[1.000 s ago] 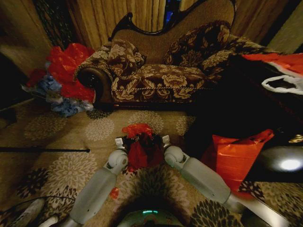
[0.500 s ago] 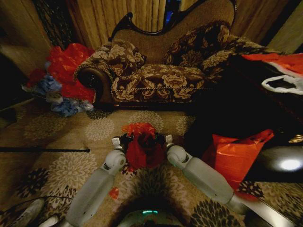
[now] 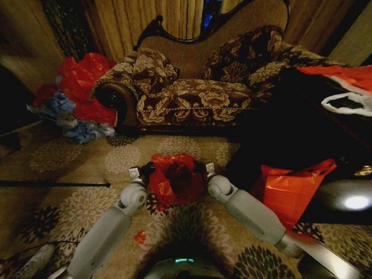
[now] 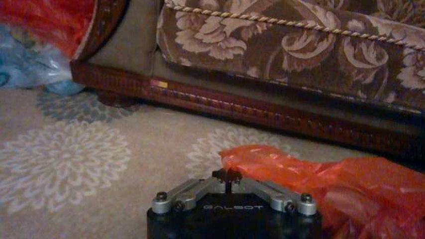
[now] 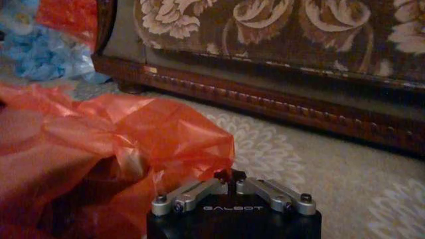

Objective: Place a garbage bag over the trash bin.

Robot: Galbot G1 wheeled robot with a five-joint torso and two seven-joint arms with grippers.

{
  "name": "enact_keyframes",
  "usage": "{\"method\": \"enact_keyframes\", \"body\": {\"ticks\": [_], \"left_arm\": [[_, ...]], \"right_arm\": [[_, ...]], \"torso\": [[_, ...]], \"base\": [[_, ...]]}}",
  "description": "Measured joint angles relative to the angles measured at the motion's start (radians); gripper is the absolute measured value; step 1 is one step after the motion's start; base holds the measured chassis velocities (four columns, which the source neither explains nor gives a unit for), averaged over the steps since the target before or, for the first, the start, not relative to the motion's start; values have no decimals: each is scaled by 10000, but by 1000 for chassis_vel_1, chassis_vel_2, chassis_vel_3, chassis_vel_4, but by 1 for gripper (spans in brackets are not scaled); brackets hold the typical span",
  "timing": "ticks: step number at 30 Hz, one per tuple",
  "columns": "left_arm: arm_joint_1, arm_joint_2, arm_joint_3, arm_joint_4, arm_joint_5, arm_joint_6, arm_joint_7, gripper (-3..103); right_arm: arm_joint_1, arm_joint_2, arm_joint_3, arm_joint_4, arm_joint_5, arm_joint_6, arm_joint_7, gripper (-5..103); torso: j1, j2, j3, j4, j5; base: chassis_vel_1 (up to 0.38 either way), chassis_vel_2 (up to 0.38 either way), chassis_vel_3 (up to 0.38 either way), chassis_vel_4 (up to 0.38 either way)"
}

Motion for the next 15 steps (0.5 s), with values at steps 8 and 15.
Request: {"method": "enact_keyframes", "body": {"ticks": [8, 15], "left_arm": [[-1161, -322, 273, 1546, -83, 96, 335, 0], [-1414, -693, 278, 2783, 78, 88, 744, 0]], "right_arm": [[590, 126, 215, -1447, -626, 96, -2027, 0], [868, 450, 399, -2868, -1547, 212, -3797, 0]], "torso": [[0, 0, 0, -1, 1], [1, -1, 1, 0, -1]], "base": [[0, 0, 0, 0], [0, 0, 0, 0]]}}
